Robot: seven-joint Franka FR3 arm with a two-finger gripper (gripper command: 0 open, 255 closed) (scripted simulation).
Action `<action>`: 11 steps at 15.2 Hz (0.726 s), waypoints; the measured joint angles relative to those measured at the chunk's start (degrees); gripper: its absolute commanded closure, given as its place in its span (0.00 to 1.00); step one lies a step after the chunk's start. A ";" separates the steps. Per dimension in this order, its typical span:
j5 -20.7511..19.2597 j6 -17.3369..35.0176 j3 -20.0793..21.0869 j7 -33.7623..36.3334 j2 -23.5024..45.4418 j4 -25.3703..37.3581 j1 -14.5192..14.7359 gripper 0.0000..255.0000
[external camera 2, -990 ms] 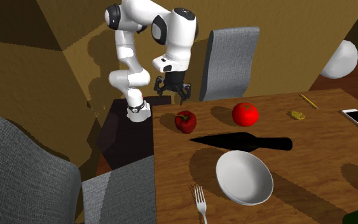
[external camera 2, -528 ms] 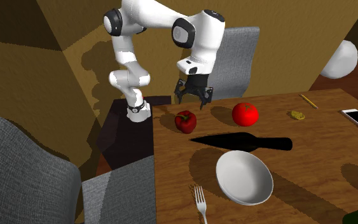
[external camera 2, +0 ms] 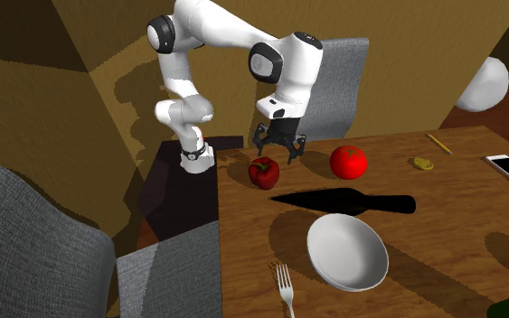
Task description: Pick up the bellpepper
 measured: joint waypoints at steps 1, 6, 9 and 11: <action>-0.02 0.34 -0.01 0.03 0.02 -0.33 -0.01 1.00; -0.10 0.68 0.02 0.10 0.10 -0.54 -0.01 1.00; -0.11 0.70 0.02 0.10 0.10 -0.54 -0.01 1.00; -0.03 0.72 0.00 0.06 0.00 -0.62 -0.01 1.00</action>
